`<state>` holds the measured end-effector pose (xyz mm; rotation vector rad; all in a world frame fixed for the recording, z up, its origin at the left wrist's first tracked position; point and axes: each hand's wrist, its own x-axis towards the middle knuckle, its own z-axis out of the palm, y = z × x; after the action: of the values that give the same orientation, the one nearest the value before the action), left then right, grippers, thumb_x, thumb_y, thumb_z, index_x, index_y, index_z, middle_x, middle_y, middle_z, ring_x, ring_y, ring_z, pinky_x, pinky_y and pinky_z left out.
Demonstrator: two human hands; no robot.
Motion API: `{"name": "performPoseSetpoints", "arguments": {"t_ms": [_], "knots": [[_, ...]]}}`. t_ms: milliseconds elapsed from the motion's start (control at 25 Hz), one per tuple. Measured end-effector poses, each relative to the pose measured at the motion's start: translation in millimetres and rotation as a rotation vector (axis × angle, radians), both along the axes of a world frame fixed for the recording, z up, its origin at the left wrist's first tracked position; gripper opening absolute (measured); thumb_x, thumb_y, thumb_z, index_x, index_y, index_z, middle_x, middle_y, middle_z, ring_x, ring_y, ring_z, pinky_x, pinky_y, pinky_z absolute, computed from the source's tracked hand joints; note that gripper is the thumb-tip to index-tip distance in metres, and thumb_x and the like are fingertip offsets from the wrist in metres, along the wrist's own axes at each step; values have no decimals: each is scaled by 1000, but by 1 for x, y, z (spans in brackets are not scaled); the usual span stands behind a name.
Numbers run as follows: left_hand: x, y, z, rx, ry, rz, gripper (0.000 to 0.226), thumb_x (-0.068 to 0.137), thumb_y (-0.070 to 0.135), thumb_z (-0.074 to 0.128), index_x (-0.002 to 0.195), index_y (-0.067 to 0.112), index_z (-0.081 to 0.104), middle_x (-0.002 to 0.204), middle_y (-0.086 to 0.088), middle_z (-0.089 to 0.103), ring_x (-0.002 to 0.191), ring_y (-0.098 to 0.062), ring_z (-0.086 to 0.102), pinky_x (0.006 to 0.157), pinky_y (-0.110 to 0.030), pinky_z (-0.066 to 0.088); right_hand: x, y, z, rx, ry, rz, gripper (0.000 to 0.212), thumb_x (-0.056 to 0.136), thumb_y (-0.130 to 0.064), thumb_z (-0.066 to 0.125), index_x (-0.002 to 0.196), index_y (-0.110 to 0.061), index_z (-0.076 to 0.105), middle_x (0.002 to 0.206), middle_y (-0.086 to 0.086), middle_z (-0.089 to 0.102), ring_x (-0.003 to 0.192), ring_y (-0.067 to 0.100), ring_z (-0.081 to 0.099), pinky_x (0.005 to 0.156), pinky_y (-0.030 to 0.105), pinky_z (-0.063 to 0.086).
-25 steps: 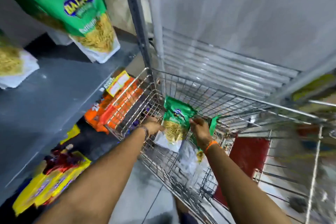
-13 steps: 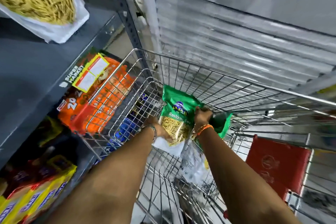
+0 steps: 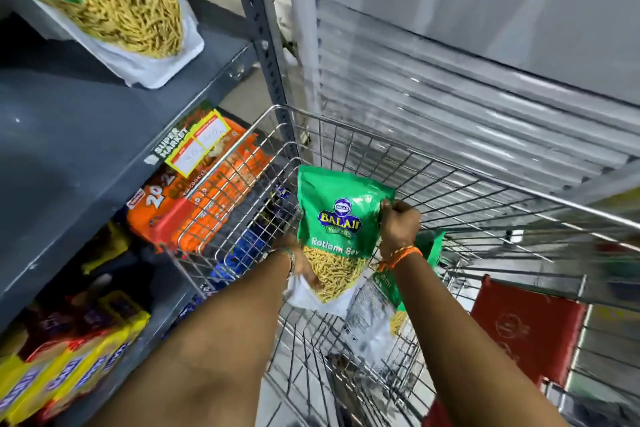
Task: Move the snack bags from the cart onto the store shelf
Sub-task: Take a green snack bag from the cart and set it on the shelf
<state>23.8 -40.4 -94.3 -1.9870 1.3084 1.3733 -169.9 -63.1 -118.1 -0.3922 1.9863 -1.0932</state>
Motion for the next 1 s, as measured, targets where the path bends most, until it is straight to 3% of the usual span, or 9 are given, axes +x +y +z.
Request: {"name": "performPoseSetpoints", "arguments": {"t_ms": [80,160,240,280,360,440,560,760,1000], "knots": [[6,-2,33,-68,22,14,111,54,33,93,143,-1,36,146,-17,46,134,-30,49,103,-30,45,-1,8,28,-76,6,4,30,85,-23,63,57,-18,53,59,-2,54,67,19,50,65,35,42],[14,1,72,-95,93,26,82,60,18,89,132,4,52,128,-13,60,118,-28,60,80,-22,48,0,17,66,-143,37,-1,30,84,-28,62,56,-21,53,61,-4,54,68,17,48,65,39,44],[23,15,125,-159,84,25,71,53,29,92,114,8,60,101,-12,62,100,-26,64,73,-22,46,5,22,111,-238,2,-4,27,80,-35,62,58,-21,55,62,-4,54,70,16,46,65,39,41],[29,22,147,-275,62,17,82,40,39,94,108,11,59,97,-7,61,94,-23,63,77,-22,49,9,22,135,-303,-29,3,25,80,-34,62,60,-20,57,64,-3,54,70,16,45,65,38,39],[45,35,184,-529,104,90,102,20,44,95,110,14,57,103,2,63,93,-16,62,82,-19,51,25,20,192,-441,-126,11,20,83,-22,62,63,-18,59,68,-1,56,70,16,44,64,34,37],[62,49,222,-675,174,134,103,19,38,97,113,16,58,106,9,65,95,-10,62,77,-11,49,45,14,245,-564,-224,62,19,86,-13,60,67,-15,60,70,0,58,69,14,45,63,29,37],[99,67,278,-835,13,180,94,14,59,90,93,17,62,95,4,71,87,-15,66,73,-28,55,90,1,315,-694,-384,255,15,86,-13,59,73,-14,67,77,4,62,73,16,48,65,28,38],[156,83,326,-924,-156,392,87,24,59,90,85,14,48,87,-4,53,95,-26,52,72,-37,43,179,-29,380,-807,-458,509,25,82,-7,62,61,-18,65,62,-10,59,66,9,47,63,25,38],[214,72,321,-1053,-189,572,94,24,68,82,100,15,67,104,-10,71,104,-32,61,80,-38,53,264,-59,413,-840,-492,721,30,87,-5,61,60,-18,59,55,-13,55,59,4,45,59,21,37]]}}
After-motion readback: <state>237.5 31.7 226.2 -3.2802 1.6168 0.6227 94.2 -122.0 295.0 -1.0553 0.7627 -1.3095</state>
